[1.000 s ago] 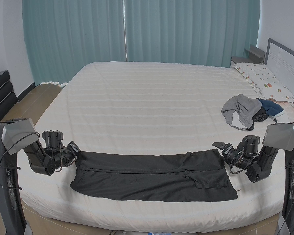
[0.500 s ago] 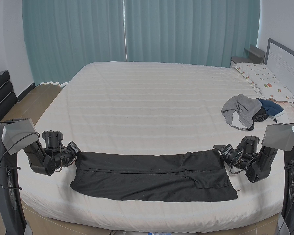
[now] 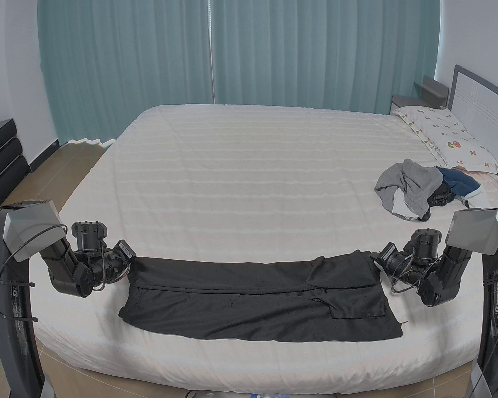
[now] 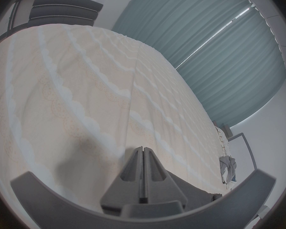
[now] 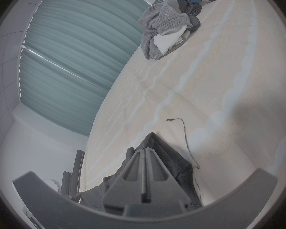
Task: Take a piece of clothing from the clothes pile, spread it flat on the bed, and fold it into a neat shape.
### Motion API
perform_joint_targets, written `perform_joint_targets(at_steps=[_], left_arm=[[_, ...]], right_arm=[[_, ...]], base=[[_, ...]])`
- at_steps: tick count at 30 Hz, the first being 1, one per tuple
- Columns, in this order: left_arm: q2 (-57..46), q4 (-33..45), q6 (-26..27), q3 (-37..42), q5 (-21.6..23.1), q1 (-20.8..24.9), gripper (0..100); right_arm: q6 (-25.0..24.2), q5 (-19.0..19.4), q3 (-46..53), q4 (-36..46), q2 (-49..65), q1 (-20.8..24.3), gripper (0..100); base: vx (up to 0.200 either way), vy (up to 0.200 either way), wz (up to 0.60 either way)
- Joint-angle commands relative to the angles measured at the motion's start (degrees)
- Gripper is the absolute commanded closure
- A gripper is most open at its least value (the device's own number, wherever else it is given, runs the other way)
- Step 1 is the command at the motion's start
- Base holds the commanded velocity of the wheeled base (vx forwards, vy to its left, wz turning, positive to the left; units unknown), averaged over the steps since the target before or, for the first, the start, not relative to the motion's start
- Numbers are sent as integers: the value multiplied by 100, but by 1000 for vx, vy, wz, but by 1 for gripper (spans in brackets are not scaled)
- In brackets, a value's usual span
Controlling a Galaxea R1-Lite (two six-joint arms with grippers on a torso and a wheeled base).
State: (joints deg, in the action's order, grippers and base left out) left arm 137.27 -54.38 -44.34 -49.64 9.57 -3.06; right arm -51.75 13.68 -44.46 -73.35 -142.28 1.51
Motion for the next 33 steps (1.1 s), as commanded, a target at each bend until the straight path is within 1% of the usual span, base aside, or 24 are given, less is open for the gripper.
perform_joint_targets(at_steps=[1, 11, 12, 14, 15, 21, 24, 25, 26, 28, 29, 31, 32, 33], left_arm=[[2, -2, 4, 7, 1, -2, 100], [2, -2, 4, 7, 1, -2, 100], [2, -2, 4, 7, 1, -2, 100], [2, -2, -5, 7, 10, -2, 100], [-7, -2, -5, 7, 10, -2, 0], [-51, -2, -40, 16, 19, -81, 0], [-314, 15, -22, 227, 115, -274, 0], [-473, 51, -14, 332, 238, -353, 0], [-569, 59, -5, 420, 379, -388, 0], [-763, 59, 66, 693, 836, -467, 0], [-798, 59, 92, 728, 915, -476, 0], [-1053, 77, 531, 1141, 1495, -564, 0], [-1079, 77, 610, 1194, 1539, -564, 0], [-1141, 68, 980, 1422, 1680, -564, 0]], right_arm=[[-2, -14, -63, -39, -11, -63, 100], [7, -14, -133, -39, -90, -125, 100], [7, -14, -133, -39, -90, -125, 0], [-2, -14, -98, -65, -81, -116, 0], [-2, -14, -89, -65, -63, -116, 0], [-55, -5, 34, -74, 104, -116, 0], [-617, 3, 166, -74, 350, -125, 0], [-898, 47, 201, -65, 429, -125, 0], [-1039, 65, 227, -74, 464, -125, 0], [-1144, 82, 297, -74, 490, -125, 0], [-1144, 82, 297, -74, 490, -125, 0], [-1144, 91, 394, -206, 473, -107, 0], [-1136, 91, 412, -232, 464, -107, 0], [-1109, 91, 456, -364, 429, -98, 0]], base=[[0, 0, 0], [0, 0, 0], [0, 0, 0], [0, 0, 0], [0, 0, 0], [0, 0, 0], [0, 0, 0], [0, 0, 0], [0, 0, 0], [0, 0, 0], [0, 0, 0], [0, 0, 0], [0, 0, 0], [0, 0, 0]])
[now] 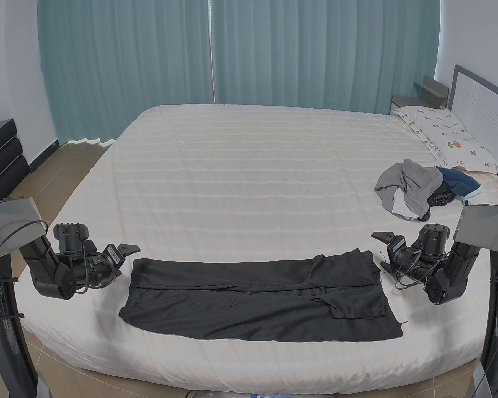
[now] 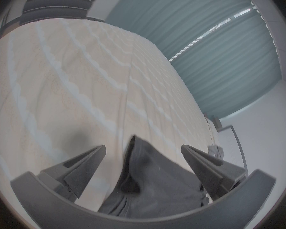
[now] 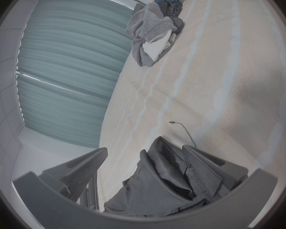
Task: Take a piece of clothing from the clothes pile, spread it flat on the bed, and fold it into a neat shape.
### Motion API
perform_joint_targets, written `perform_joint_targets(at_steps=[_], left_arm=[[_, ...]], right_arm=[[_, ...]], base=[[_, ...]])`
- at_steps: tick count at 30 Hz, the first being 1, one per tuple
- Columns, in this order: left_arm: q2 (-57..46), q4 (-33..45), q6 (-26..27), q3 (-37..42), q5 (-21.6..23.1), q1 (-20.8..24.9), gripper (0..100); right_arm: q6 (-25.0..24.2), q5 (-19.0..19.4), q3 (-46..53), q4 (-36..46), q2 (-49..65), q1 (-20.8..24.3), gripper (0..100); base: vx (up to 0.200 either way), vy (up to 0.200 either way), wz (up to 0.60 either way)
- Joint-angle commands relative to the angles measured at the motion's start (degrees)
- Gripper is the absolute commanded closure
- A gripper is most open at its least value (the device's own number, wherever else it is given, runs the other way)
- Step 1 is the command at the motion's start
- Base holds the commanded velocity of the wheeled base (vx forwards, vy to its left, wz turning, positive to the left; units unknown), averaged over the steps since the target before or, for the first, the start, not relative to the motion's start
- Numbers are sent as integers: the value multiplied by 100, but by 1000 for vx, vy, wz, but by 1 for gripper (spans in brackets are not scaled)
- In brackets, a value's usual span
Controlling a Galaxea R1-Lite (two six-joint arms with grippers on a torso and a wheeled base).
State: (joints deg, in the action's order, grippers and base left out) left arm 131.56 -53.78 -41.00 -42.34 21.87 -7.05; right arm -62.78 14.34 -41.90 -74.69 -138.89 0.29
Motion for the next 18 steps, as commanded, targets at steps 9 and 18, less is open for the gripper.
perform_joint_targets(at_steps=[9, 18], left_arm=[[-491, -62, 1340, 1105, 494, 125, 0], [-192, -247, 1349, 1061, 432, 239, 0]], right_arm=[[275, 25, 305, -344, -7, 67, 0], [310, 17, 332, -379, -24, 103, 0]], base=[[0, 0, 0], [0, 0, 0]])
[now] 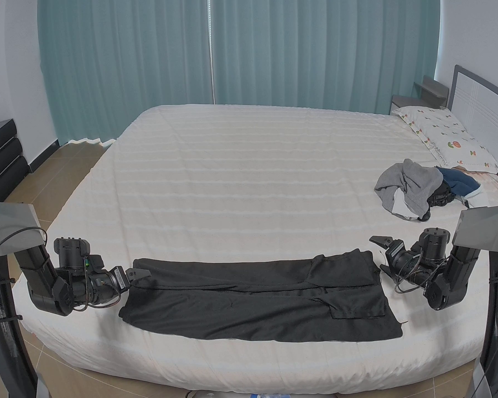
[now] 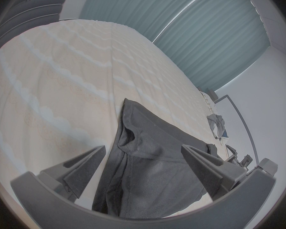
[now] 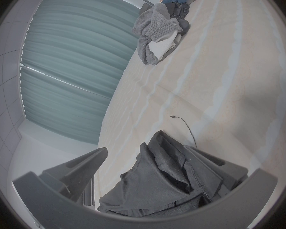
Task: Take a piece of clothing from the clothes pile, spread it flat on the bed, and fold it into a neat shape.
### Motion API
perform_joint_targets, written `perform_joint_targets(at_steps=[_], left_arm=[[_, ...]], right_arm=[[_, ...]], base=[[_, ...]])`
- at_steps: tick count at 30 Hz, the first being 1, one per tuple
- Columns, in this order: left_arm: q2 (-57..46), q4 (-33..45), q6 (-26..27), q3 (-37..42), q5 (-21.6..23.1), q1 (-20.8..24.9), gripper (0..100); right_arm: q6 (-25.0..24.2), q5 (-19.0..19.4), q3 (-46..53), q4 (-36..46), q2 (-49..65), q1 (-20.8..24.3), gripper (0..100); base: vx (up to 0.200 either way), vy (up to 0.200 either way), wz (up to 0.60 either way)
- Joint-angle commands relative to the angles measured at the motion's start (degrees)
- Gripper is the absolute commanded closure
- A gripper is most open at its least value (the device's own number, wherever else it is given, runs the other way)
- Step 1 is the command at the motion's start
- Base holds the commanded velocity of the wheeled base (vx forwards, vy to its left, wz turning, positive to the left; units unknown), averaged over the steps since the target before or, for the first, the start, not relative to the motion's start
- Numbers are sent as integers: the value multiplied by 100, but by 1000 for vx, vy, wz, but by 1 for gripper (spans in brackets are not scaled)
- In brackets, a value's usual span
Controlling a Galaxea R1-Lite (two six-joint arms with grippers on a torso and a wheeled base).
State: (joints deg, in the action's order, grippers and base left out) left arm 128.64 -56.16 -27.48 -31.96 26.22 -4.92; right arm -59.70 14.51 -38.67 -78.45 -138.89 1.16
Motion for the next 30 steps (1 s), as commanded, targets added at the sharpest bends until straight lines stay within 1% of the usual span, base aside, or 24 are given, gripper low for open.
perform_joint_targets(at_steps=[1, 7, 8, 11, 14, 16, 19, 25, 30], left_arm=[[100, -18, -3, 24, -12, 62, 0], [109, -18, -3, 67, -12, 115, 0], [118, -18, -3, 67, -12, 115, 100], [118, -18, -3, 67, -38, 123, 100], [118, 0, -3, 24, -179, 71, 100], [100, 18, 6, 32, -381, 79, 100], [83, 18, 41, 24, -539, 88, 100], [74, 35, 252, 32, -689, 9, 100], [56, 53, 322, 50, -706, -17, 100]], right_arm=[[2, 0, 8, -4, -24, 16, 0], [28, 0, 17, -4, -24, 16, 0], [28, 0, 17, -4, -24, 16, 0], [28, 0, 8, -4, -24, 16, 0], [28, 0, 17, -4, -33, 16, 0], [37, -18, 8, -4, -33, 16, 0], [37, -18, 8, -4, -33, 16, 0], [37, -18, 8, -4, -33, 25, 0], [37, -18, 8, -4, -33, 25, 0]], base=[[0, 0, 0], [0, 0, 0], [0, 0, 0], [0, 0, 0], [0, 0, 0], [0, 0, 0], [0, 0, 0], [0, 0, 0], [0, 0, 0]])
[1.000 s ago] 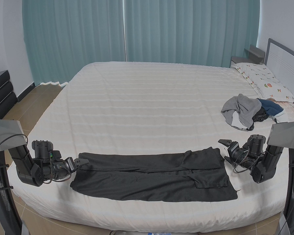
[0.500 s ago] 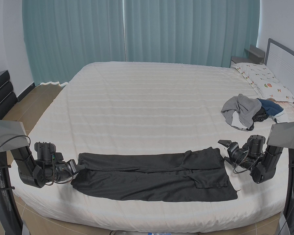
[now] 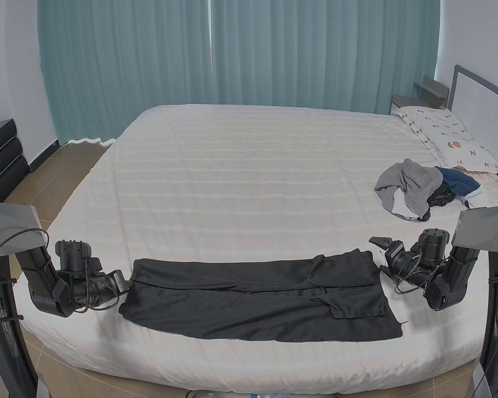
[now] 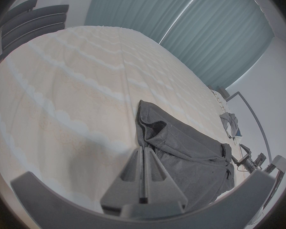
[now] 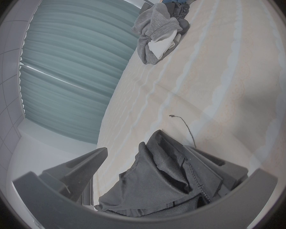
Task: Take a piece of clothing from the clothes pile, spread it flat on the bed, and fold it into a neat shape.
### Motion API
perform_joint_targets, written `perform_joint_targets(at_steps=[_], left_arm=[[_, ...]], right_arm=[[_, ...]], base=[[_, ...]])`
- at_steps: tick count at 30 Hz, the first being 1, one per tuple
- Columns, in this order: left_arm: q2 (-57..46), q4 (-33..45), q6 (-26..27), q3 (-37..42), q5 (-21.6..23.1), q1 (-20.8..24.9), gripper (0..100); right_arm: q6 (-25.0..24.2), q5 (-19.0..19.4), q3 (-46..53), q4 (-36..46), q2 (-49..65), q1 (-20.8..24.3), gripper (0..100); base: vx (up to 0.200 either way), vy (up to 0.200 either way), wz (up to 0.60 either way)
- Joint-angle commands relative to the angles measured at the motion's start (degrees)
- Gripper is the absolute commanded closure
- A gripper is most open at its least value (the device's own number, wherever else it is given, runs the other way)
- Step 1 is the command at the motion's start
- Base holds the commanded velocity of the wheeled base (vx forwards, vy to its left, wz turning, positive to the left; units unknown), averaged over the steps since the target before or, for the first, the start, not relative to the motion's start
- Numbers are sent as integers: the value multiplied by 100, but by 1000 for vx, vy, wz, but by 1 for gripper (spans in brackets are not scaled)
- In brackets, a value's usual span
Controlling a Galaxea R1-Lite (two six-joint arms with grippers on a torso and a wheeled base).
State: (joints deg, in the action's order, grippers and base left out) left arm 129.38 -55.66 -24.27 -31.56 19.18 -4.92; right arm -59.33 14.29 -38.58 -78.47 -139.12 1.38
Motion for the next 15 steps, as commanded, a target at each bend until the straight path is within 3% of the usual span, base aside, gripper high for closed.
perform_joint_targets(at_steps=[1, 4, 15], left_arm=[[-18, 3, 80, 18, -37, -44, 100], [17, 3, 221, 18, -292, -88, 100], [52, 12, 230, -25, -309, -88, 100]], right_arm=[[1, 4, 9, -2, -10, 3, 0], [1, 4, 0, -2, -10, 3, 0], [44, -14, 9, -2, -45, 29, 0]], base=[[0, 0, 0], [0, 0, 0], [0, 0, 0]])
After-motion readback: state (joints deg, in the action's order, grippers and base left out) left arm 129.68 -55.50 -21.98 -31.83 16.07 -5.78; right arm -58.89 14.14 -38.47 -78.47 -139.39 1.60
